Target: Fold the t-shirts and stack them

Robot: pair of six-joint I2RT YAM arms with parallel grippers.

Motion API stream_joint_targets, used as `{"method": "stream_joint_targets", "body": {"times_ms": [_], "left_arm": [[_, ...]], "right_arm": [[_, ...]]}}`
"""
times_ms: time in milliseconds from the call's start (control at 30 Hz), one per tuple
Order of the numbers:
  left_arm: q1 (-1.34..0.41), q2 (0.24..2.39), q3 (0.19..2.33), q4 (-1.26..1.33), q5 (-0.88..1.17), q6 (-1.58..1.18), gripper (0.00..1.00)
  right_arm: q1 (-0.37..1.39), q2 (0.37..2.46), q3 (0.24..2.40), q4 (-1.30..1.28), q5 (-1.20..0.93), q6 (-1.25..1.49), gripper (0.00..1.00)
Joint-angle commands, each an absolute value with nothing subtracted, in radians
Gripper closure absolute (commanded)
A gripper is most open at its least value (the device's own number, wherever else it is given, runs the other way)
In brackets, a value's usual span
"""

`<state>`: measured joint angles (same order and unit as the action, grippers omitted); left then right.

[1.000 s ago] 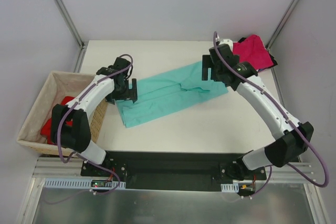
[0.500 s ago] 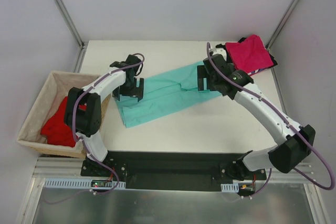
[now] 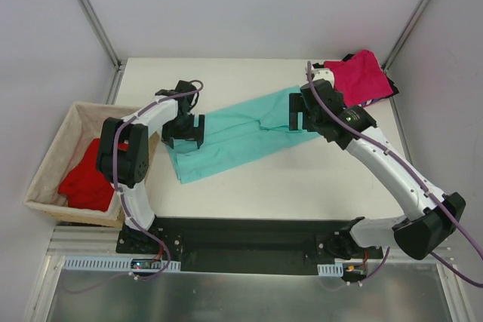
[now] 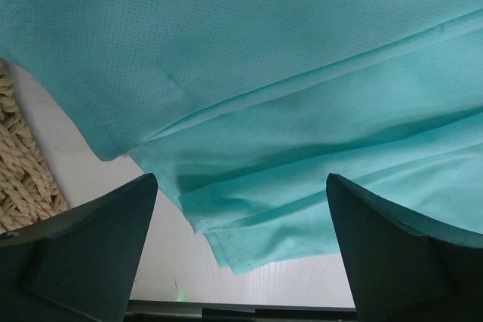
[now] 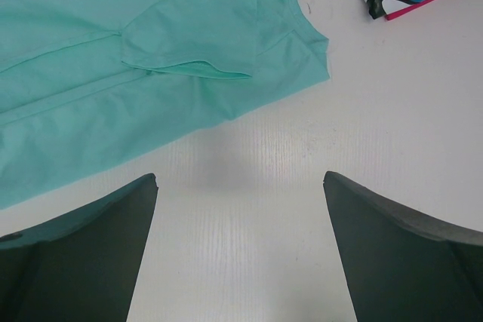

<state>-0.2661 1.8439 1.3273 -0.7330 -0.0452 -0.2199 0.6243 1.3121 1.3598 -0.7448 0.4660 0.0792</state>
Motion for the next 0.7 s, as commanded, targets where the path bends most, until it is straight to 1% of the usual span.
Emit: {"method": "stream_joint_targets", "body": {"times_ms": [0, 167, 333, 433, 667], "left_arm": [[-0.249, 1.861, 1.309, -0.727, -0.002, -0.198, 0.05], [-0.250, 1.818, 1.302, -0.716, 0.106, -0.199, 0.06], [-0.250, 1.704, 1.292, -0.698, 0.247, -0.204, 0.06], [-0.250, 1.677, 1.290, -0.699, 0.290, -0.213, 0.06], [-0.249, 1.675, 1.246, -0.683, 0.311, -0.229, 0.06]], "right_arm": [[0.629, 1.264, 1.362, -0.750, 0.491, 0.092, 0.03], [0.632, 1.264, 1.353, -0.750, 0.495, 0.095, 0.03], [0.634, 1.275, 1.348, -0.744, 0.486, 0.104, 0.03], [0.643, 1.279, 1.356, -0.746, 0.488, 0.107, 0.03], [0.661, 1.276, 1.365, -0.764, 0.508, 0.109, 0.03]]}}
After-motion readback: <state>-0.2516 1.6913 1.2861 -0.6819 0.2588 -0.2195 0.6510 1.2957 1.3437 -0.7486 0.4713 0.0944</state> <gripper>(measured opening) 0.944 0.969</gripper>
